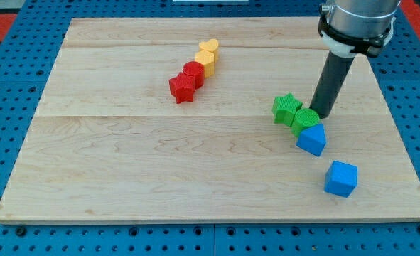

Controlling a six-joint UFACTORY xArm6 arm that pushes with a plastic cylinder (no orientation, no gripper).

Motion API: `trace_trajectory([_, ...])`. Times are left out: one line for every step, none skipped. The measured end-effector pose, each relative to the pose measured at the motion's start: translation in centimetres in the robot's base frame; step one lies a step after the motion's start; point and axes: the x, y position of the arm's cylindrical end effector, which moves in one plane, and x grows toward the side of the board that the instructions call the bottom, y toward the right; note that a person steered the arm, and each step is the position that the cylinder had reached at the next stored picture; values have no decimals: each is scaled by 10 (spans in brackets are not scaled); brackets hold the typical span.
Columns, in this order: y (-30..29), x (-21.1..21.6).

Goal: Place the green blocks above the blue triangle

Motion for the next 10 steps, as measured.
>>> trace_trajectory([7, 10])
trace_trajectory([14, 11])
trace_trajectory([1, -23])
trace_trajectory([-63, -28])
trace_trajectory([-106, -29])
trace_trajectory([-155, -29])
trace_trajectory([-153, -14])
trace_trajectory([-84, 16])
trace_trajectory([-52, 43])
trace_trajectory([-55, 30])
